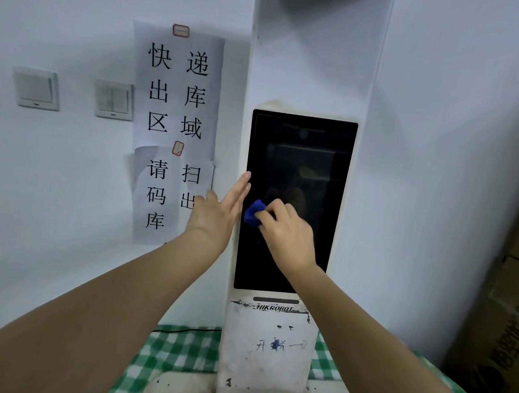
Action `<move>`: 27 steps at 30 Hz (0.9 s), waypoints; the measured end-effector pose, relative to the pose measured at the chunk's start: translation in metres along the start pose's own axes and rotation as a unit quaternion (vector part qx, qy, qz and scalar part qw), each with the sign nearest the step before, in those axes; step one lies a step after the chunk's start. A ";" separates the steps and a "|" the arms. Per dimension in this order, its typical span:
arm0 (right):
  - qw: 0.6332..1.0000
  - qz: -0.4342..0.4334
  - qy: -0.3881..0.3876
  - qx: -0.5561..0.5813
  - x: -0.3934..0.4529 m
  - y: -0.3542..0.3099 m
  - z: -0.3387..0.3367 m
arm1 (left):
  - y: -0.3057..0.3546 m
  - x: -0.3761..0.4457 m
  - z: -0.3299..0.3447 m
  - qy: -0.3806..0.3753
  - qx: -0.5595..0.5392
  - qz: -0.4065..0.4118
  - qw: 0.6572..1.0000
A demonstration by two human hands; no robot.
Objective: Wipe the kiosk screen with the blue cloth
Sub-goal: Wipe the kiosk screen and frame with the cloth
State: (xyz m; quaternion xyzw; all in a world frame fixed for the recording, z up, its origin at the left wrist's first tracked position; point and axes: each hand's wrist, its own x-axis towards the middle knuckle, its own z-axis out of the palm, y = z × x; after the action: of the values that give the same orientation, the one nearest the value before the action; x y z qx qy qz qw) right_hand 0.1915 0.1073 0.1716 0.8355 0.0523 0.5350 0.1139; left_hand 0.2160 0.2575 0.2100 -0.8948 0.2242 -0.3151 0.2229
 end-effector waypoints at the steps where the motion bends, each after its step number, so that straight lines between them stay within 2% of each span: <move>1: 1.000 -0.011 -0.001 0.002 -0.007 -0.001 0.004 | 0.001 0.000 0.000 -0.001 0.010 -0.002 1.000; 7: 0.993 -0.105 -0.059 -0.009 -0.032 -0.002 0.014 | -0.002 0.001 0.004 -0.011 0.029 -0.007 1.000; 12: 0.999 -0.044 0.006 -0.003 -0.002 -0.004 0.006 | -0.001 0.001 0.004 -0.005 0.027 -0.005 1.000; 16: 0.999 -0.044 0.005 -0.008 -0.010 -0.011 0.014 | 0.000 0.002 0.006 0.001 0.036 -0.008 0.999; 21: 0.988 -0.148 -0.043 -0.016 -0.031 -0.013 0.016 | -0.002 0.003 0.008 0.001 0.032 -0.011 0.999; 27: 0.998 -0.045 -0.027 -0.018 -0.007 -0.007 0.003 | 0.001 0.001 0.003 -0.005 0.031 0.001 1.000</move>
State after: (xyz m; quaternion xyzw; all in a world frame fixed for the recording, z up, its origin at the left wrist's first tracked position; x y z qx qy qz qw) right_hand 0.1914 0.1119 0.1630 0.8444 0.0770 0.5073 0.1540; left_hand 0.2181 0.2571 0.2076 -0.8890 0.2139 -0.3172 0.2517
